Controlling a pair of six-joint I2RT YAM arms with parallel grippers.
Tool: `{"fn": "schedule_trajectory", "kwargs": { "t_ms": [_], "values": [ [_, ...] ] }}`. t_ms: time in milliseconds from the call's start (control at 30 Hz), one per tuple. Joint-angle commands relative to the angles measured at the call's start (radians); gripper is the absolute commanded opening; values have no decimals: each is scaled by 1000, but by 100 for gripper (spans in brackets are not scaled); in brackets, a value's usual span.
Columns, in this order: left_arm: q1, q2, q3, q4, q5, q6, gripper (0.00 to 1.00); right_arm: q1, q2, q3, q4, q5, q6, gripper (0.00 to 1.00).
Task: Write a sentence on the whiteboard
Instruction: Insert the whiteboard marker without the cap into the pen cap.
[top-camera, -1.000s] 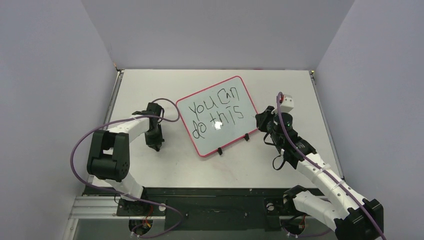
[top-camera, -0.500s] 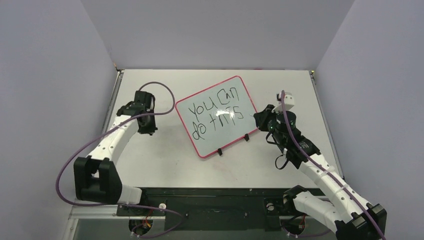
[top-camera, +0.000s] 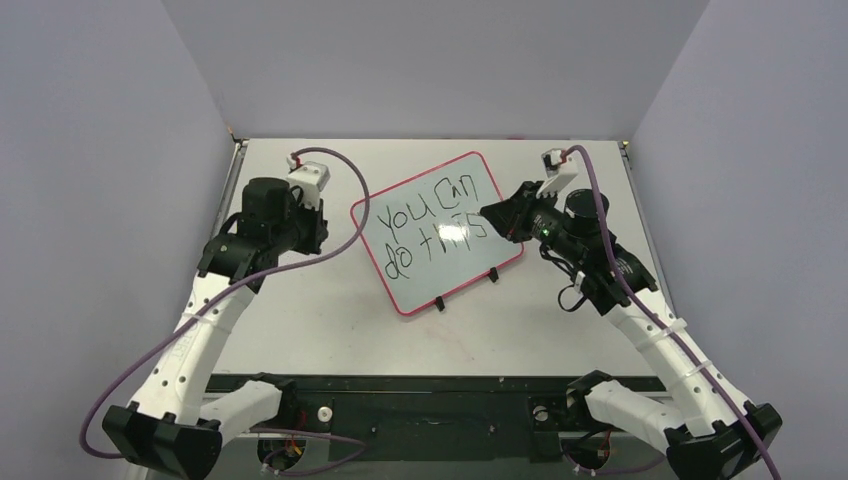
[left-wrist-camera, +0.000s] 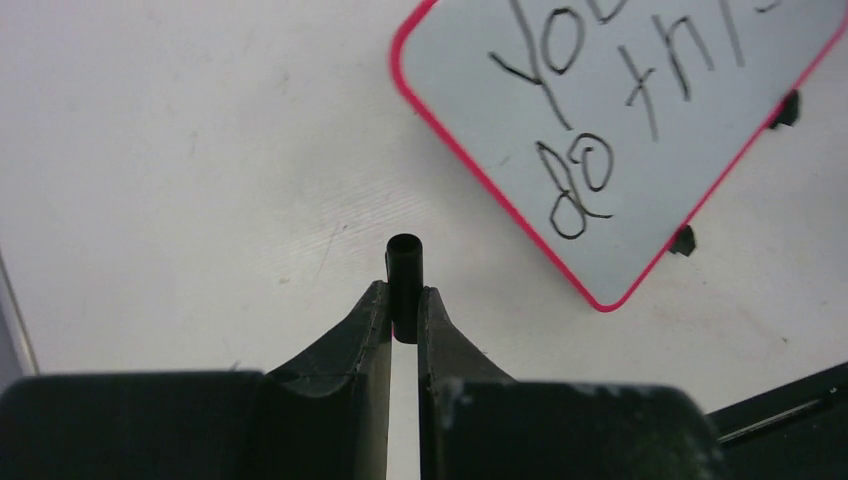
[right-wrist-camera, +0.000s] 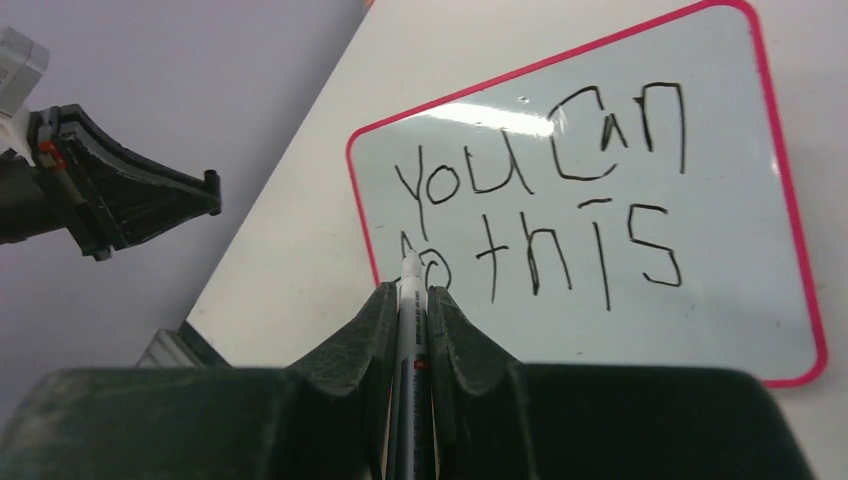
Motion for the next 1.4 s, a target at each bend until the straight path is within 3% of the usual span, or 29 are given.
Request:
{"fn": "schedule_trajectory", "kwargs": {
  "t_ms": [0,233,467,767,1367],
  "values": [
    [-71,-97,-79,208,219,158,0,1,44,82,-13,-192,39,0],
    [-101,-62,-101,348,623,259,0,12,105,144,-12,-352,96,0],
    [-177,45,-54,298,796,408,0,67,158,191,-15,-379,120,0],
    [-208,108,6,269,867,466,0,163,223,239,-59,-315,90,0],
    [-213,94,12,270,861,469,0,168,230,229,-59,-265,96,0]
  ]
}}
